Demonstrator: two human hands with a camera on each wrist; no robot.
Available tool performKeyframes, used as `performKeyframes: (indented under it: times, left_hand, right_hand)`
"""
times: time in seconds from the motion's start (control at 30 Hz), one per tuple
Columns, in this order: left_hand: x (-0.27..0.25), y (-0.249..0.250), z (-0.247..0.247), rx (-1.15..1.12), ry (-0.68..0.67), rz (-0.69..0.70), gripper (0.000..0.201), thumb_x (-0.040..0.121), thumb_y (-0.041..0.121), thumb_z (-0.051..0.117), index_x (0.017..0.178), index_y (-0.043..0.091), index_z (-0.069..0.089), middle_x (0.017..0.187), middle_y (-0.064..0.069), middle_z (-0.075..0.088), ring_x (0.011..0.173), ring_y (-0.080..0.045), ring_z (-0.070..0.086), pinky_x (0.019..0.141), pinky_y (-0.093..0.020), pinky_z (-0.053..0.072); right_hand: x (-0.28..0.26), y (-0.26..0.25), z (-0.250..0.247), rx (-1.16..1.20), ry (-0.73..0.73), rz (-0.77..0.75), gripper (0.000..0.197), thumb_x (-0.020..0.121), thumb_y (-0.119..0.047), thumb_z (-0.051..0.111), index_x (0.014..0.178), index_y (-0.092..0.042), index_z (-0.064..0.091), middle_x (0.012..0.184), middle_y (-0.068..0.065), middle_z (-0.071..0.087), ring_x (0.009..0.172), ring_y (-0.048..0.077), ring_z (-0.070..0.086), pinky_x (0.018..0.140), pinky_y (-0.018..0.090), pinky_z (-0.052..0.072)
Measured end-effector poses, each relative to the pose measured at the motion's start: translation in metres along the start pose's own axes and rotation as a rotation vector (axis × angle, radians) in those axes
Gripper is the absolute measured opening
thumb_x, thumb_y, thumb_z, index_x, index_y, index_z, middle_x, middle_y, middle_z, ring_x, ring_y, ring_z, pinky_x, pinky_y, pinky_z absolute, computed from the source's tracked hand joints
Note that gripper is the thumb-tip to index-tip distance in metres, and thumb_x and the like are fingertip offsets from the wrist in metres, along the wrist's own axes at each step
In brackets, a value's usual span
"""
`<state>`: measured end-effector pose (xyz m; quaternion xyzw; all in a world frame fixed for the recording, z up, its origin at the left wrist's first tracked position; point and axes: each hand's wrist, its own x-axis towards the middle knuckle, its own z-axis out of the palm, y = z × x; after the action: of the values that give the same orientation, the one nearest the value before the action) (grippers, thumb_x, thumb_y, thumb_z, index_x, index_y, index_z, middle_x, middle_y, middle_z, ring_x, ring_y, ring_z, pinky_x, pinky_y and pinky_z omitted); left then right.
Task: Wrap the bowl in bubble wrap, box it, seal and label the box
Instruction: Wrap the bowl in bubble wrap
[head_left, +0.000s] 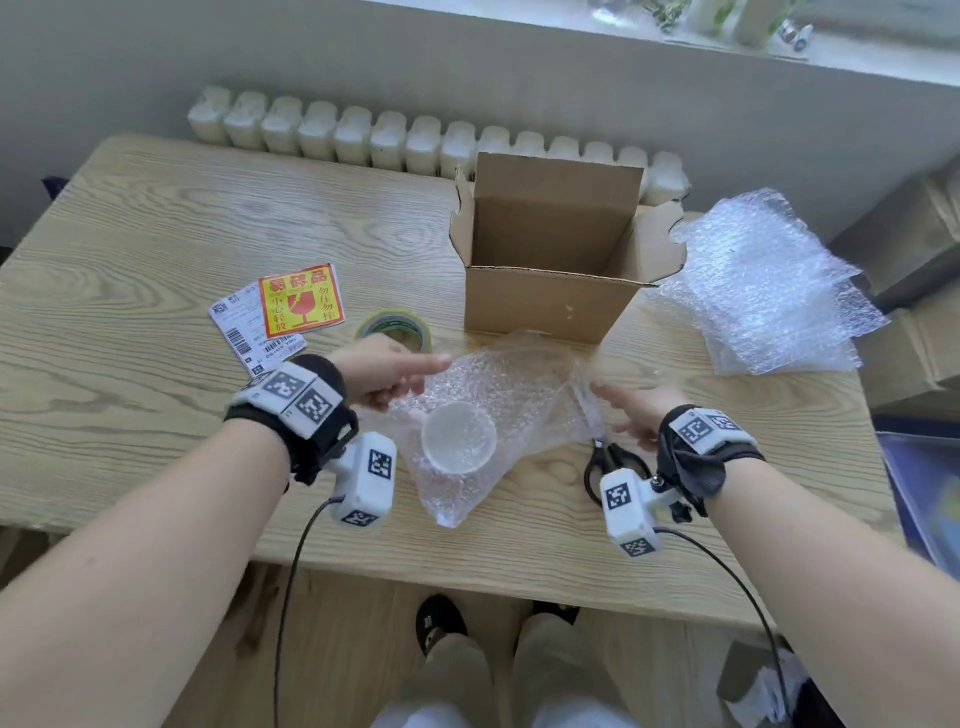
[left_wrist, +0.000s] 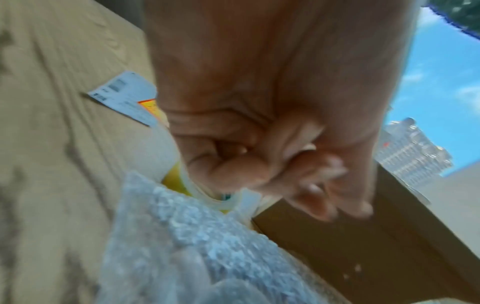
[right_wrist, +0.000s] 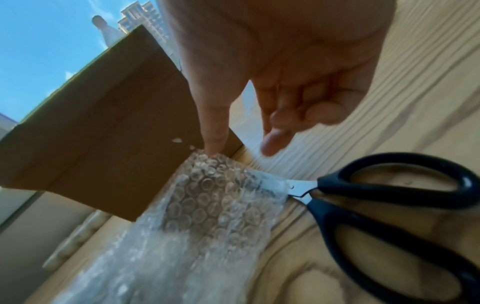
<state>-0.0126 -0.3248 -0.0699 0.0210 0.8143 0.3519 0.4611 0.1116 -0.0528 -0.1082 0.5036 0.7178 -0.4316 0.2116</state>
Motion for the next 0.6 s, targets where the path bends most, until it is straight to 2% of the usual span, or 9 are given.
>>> performKeyframes:
  times: [0.07,0.1,0.17,0.23,0.3,0.4,0.47,0.53,0.6]
  left_hand:
    - [0.011,0.007,0.006,0.040,0.250,0.139,0.032,0.084,0.040,0.066,0.080,0.009,0.064,0.072,-0.006,0.062,0.061,-0.015,0.053,0.061,-0.026,0.045]
    - [0.015,0.008,0.011,0.137,0.314,0.150,0.032,0.083,0.040,0.068,0.092,0.010,0.066,0.089,-0.008,0.066,0.076,-0.018,0.059,0.071,-0.028,0.047]
    - [0.026,0.005,0.025,0.343,0.293,0.110,0.050,0.080,0.044,0.069,0.116,0.010,0.061,0.116,-0.008,0.061,0.102,-0.022,0.060,0.087,-0.030,0.047]
    - [0.032,0.003,0.036,0.432,0.289,0.074,0.063,0.078,0.048,0.069,0.127,0.011,0.054,0.128,-0.011,0.053,0.109,-0.026,0.058,0.095,-0.035,0.047]
    - [0.033,0.005,0.041,0.455,0.309,0.088,0.066,0.078,0.049,0.068,0.129,0.012,0.051,0.130,-0.013,0.049,0.108,-0.028,0.058,0.096,-0.037,0.047]
    - [0.033,0.007,0.045,0.495,0.201,0.077,0.068,0.078,0.050,0.068,0.130,0.010,0.051,0.129,-0.009,0.056,0.114,-0.025,0.056,0.095,-0.032,0.045]
    - [0.030,0.008,0.049,0.551,0.161,0.052,0.069,0.080,0.053,0.065,0.131,0.008,0.050,0.129,-0.009,0.057,0.115,-0.025,0.055,0.093,-0.032,0.044]
    - [0.031,0.006,0.053,0.578,0.139,0.003,0.067,0.081,0.055,0.062,0.126,0.006,0.052,0.123,-0.010,0.059,0.107,-0.026,0.057,0.085,-0.032,0.046]
    - [0.031,0.002,0.056,0.512,0.075,-0.084,0.069,0.081,0.060,0.059,0.123,0.005,0.052,0.110,-0.009,0.061,0.092,-0.023,0.057,0.069,-0.029,0.046]
  right_hand:
    - [-0.001,0.002,0.004,-0.056,-0.137,0.065,0.057,0.072,-0.055,0.074,0.096,-0.004,0.063,0.073,0.008,0.065,0.043,0.015,0.042,0.048,0.024,0.033]
    - [-0.004,0.001,0.008,-0.093,-0.175,0.069,0.051,0.076,-0.051,0.071,0.092,-0.003,0.064,0.069,0.008,0.062,0.043,0.015,0.040,0.047,0.024,0.032]
    - [-0.006,-0.001,0.018,-0.154,-0.190,0.046,0.042,0.084,-0.045,0.066,0.088,-0.003,0.064,0.055,0.005,0.056,0.042,0.015,0.042,0.044,0.022,0.033]
    - [-0.008,-0.001,0.023,-0.153,-0.195,0.020,0.035,0.087,-0.039,0.065,0.088,-0.004,0.061,0.046,0.002,0.057,0.038,0.012,0.048,0.039,0.019,0.037]
    - [-0.007,0.002,0.022,-0.076,-0.223,0.021,0.026,0.088,-0.028,0.067,0.090,-0.004,0.060,0.047,0.002,0.061,0.036,0.010,0.054,0.037,0.018,0.043]
    - [-0.010,0.003,0.017,0.072,-0.277,0.027,0.019,0.089,-0.014,0.066,0.098,0.002,0.061,0.073,0.010,0.068,0.057,0.015,0.065,0.049,0.021,0.055]
    - [-0.008,0.000,0.012,0.136,-0.225,0.002,0.021,0.088,-0.013,0.067,0.099,0.004,0.060,0.081,0.015,0.067,0.064,0.019,0.066,0.049,0.021,0.056]
    - [-0.003,-0.003,0.007,0.244,-0.175,-0.013,0.014,0.090,-0.008,0.062,0.096,0.002,0.056,0.076,0.016,0.063,0.053,0.017,0.065,0.045,0.021,0.054]
    - [0.001,-0.004,0.007,0.316,-0.104,-0.024,0.009,0.092,-0.004,0.057,0.099,0.002,0.054,0.073,0.014,0.059,0.042,0.014,0.062,0.043,0.022,0.052]
